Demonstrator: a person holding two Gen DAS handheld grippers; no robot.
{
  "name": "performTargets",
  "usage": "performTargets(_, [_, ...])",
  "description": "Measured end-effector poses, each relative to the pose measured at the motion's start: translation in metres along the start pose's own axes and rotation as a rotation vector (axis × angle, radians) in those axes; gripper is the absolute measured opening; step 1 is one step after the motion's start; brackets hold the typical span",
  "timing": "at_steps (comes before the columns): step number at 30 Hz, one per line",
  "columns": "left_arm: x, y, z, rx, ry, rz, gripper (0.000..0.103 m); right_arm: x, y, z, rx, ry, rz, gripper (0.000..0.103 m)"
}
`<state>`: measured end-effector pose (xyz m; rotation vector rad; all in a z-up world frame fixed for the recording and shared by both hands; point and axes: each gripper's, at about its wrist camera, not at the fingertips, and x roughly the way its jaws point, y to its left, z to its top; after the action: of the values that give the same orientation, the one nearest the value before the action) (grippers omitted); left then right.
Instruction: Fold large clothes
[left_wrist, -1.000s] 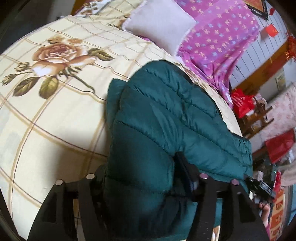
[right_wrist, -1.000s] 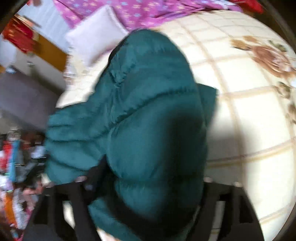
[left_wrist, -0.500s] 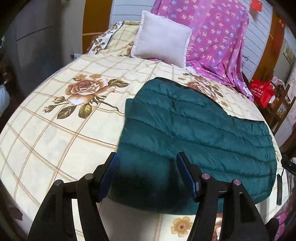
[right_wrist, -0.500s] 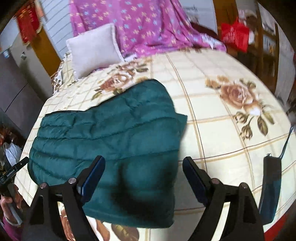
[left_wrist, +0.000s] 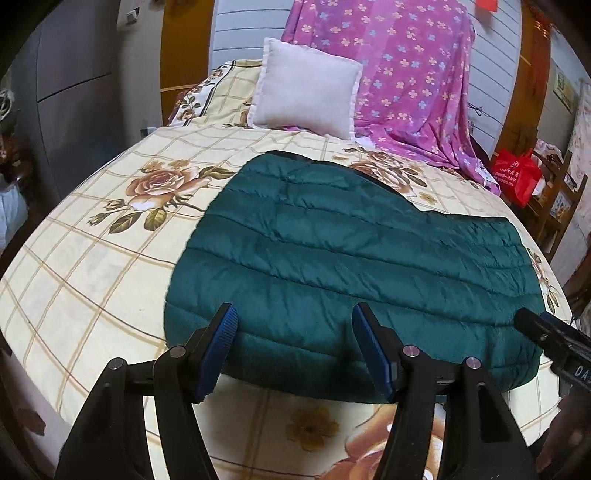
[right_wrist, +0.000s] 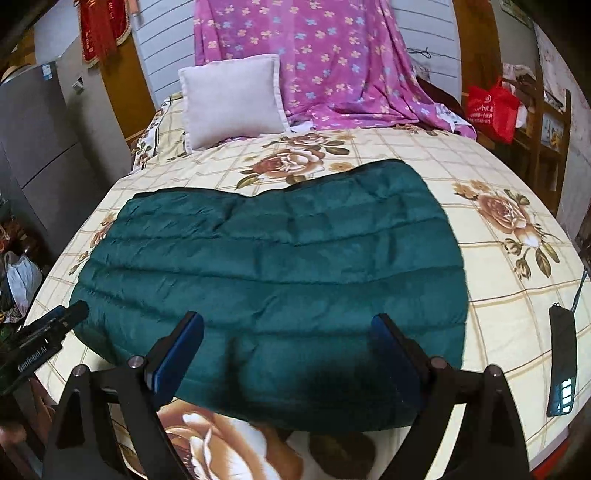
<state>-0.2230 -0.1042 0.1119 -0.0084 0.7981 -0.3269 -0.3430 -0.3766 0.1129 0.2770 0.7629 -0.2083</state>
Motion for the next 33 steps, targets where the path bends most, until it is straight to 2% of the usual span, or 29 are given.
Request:
performTargets(4, [-0.002,-0.010,-0.006,0.017,-0.013,0.009,0.046,0.002,0.006,-0.004,-0.003,0.003,-0.003,0.094])
performTargets(9, [-0.006,-0.027,-0.012,0.083,-0.032,0.075,0.046,0.001,0.010,-0.007,0.016,-0.013,-0.006,0.094])
performTargets(21, [-0.020,-0.032,-0.013,0.083,-0.091,0.076,0.046,-0.001,0.015,-0.011,-0.002,-0.034,-0.028,0.098])
performTargets(33, [-0.026,-0.029,-0.014,0.047,-0.104,0.065,0.046,-0.003,0.022,-0.013,-0.030,-0.041,-0.050,0.098])
